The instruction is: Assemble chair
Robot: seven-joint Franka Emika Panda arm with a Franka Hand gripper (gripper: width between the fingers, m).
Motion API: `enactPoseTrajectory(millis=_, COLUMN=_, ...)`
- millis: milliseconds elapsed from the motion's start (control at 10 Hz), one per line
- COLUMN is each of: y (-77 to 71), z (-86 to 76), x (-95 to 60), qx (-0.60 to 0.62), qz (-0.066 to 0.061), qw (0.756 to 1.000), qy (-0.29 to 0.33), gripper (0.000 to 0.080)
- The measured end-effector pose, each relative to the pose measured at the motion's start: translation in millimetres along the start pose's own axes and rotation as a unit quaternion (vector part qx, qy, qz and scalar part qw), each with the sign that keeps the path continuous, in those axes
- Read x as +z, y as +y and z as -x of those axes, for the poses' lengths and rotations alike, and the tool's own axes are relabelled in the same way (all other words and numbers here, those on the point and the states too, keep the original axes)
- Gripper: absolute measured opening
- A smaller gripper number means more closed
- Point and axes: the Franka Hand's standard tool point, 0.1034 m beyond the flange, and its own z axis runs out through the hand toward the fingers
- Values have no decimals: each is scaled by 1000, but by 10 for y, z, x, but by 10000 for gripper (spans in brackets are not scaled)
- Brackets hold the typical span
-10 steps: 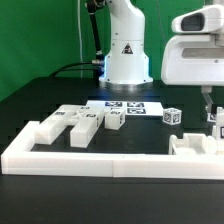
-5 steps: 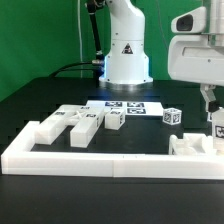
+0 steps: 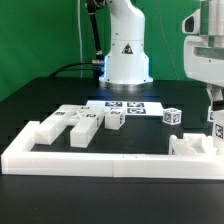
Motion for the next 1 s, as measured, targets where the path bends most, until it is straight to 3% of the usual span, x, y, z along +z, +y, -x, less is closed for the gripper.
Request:
enactPoseTrajectory(millis=200, y=-3, z=32, x=5, qx=111, qz=0, qw=994, qy=-9, gripper=287)
enactPoseTrajectory(millis=400, y=-3, z=32, x=6, qx=111, qz=-1, qw=994, qy=-9, gripper=287)
enactPoseTrajectory(millis=500, y=-5, z=34, x=5, qx=88, qz=-1, qw=996, qy=-9, gripper=346)
enactPoseTrajectory(millis=600, y=-9, z=39, x=-3, qx=66, qz=-2, qw=998, qy=-9, gripper=528)
enactPoseTrajectory(millis=700, y=-11, z=50, x=-4, qx=5, qz=-2, qw=1000, qy=-8, gripper=611)
enactPoseTrajectory(millis=1000, y=-8, z=102, x=17, qx=-175, qz=-3, qw=985, qy=-8, gripper=648)
